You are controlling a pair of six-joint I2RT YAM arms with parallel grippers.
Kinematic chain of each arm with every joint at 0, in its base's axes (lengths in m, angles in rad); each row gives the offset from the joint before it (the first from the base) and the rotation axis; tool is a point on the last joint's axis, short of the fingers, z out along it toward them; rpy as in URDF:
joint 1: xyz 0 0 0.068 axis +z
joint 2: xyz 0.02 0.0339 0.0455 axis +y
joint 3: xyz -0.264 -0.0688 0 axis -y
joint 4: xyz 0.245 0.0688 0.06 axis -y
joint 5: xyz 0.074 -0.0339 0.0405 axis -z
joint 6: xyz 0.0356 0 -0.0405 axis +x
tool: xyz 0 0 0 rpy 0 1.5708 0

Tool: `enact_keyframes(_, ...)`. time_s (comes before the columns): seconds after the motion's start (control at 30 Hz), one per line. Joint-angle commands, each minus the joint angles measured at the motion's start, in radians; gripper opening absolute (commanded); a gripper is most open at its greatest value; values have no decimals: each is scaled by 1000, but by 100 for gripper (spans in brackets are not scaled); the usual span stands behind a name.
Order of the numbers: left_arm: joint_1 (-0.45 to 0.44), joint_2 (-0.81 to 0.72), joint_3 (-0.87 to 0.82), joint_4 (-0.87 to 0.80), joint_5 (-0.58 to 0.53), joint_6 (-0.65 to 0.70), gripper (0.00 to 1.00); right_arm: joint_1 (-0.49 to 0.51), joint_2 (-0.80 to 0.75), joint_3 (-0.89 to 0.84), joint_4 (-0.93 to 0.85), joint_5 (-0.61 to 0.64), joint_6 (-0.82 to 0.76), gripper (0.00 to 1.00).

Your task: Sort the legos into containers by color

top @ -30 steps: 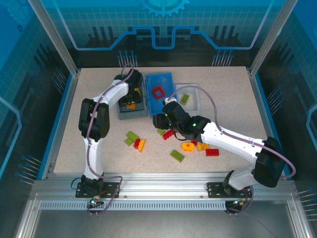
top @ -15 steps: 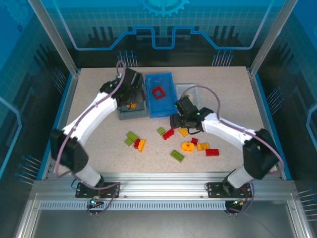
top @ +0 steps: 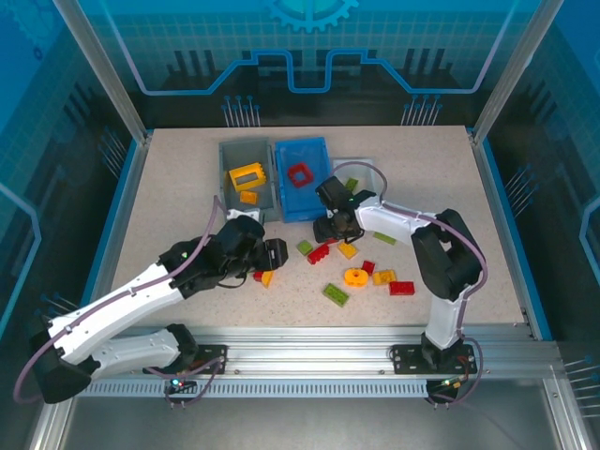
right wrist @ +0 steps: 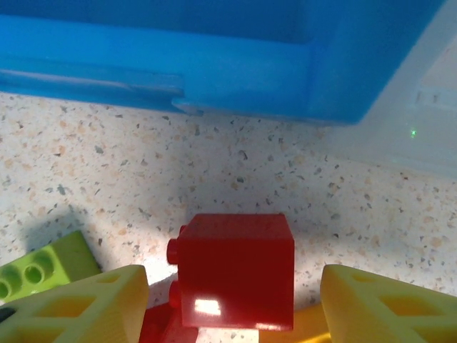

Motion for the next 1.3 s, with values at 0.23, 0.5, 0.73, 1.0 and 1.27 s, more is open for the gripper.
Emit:
enact_keyframes(0.23, -23, -24, 9, 42, -49, -36, 58, 1, 34, 32, -25, 53, -1, 43)
enact_keyframes(0.5, -26, -65, 53, 27, -98, -29, 58, 106, -149, 57, -74, 168, 36, 39)
enact_keyframes(0.73, -26, -37, 104, 39, -141, -16, 59, 60, 77, 325, -85, 58, 49, 39)
enact_keyframes(1.0, -26, -28, 122, -7, -171, -12, 58, -12, 367, 669, -190, -51, 57, 41)
enact_keyframes(1.27, -26, -22, 95, -152, -200, -88, 58, -13, 359, 710, -210, -43, 49, 61)
